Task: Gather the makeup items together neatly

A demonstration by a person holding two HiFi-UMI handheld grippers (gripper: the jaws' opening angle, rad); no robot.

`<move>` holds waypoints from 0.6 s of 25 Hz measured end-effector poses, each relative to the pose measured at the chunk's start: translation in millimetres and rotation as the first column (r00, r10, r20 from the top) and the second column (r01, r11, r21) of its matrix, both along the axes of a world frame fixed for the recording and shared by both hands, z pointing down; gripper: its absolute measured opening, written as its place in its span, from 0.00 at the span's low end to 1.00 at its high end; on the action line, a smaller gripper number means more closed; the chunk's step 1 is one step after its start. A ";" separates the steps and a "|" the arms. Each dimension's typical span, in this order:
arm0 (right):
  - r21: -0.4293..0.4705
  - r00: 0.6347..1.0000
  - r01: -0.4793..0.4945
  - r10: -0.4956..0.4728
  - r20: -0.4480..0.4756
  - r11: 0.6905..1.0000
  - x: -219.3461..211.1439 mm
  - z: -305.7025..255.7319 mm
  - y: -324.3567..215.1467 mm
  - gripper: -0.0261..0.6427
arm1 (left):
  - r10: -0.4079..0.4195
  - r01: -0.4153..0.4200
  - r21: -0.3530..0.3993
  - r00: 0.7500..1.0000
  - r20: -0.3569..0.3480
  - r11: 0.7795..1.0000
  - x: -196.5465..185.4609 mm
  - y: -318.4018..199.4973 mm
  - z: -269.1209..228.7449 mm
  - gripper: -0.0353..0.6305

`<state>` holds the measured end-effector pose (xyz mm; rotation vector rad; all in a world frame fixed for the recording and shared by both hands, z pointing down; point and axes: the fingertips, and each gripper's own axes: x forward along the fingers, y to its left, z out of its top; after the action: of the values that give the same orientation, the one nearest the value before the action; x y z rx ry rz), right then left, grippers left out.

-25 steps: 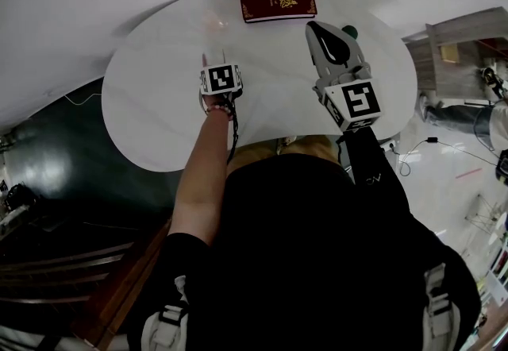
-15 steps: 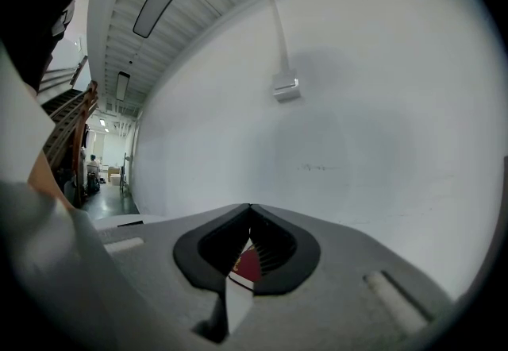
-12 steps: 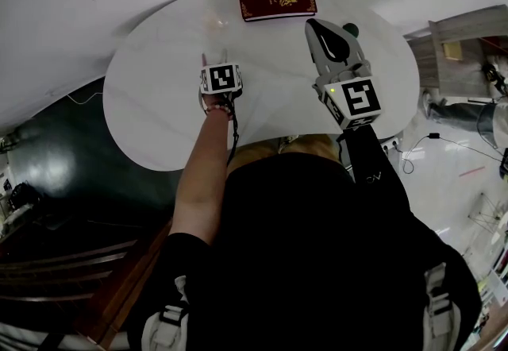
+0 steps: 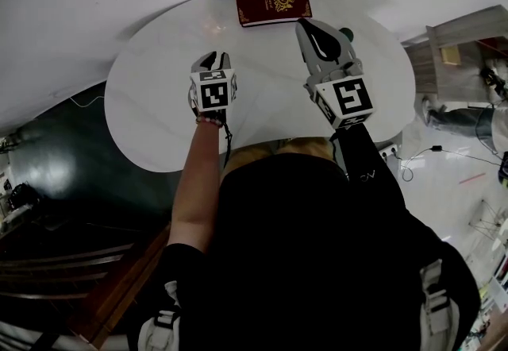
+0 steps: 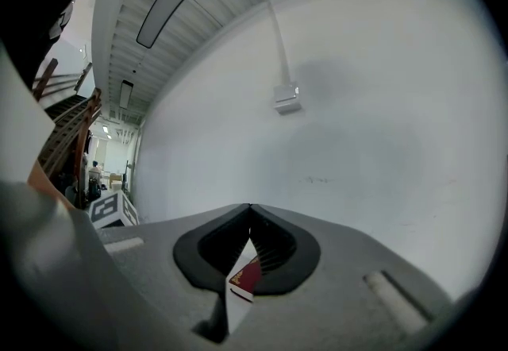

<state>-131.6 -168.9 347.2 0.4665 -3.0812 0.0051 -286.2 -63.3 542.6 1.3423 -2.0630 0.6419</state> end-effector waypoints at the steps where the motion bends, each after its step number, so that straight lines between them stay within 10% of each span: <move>1: 0.002 1.000 0.004 -0.004 0.009 1.000 -0.4 -3.2 1.4 0.05 | 0.003 -0.005 0.046 0.999 0.044 0.999 1.6 -3.0 -17.5 0.18; 8: 0.032 0.997 0.061 -0.062 0.035 0.998 -7.1 -15.5 18.6 0.05 | -0.067 -0.070 0.337 0.923 0.379 0.939 14.9 1.3 -147.3 0.18; 11: 0.035 0.995 0.089 -0.091 0.036 0.995 -11.4 -17.4 27.1 0.05 | -0.120 -0.237 0.525 0.821 0.559 0.817 35.9 8.2 -225.5 0.18; 13: 0.040 0.995 0.102 -0.103 0.017 0.994 -11.1 -12.9 29.3 0.05 | -0.087 -0.351 0.463 0.715 0.694 0.814 50.4 13.1 -258.6 0.18; 15: 0.046 0.994 0.110 -0.110 0.009 0.993 -10.7 -11.6 31.4 0.05 | -0.068 -0.360 0.414 0.680 0.730 0.836 56.9 20.7 -267.4 0.18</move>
<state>-142.2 -137.4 335.7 0.2982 -3.1191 -0.0653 -229.3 -42.6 275.2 1.7861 -2.9637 0.7999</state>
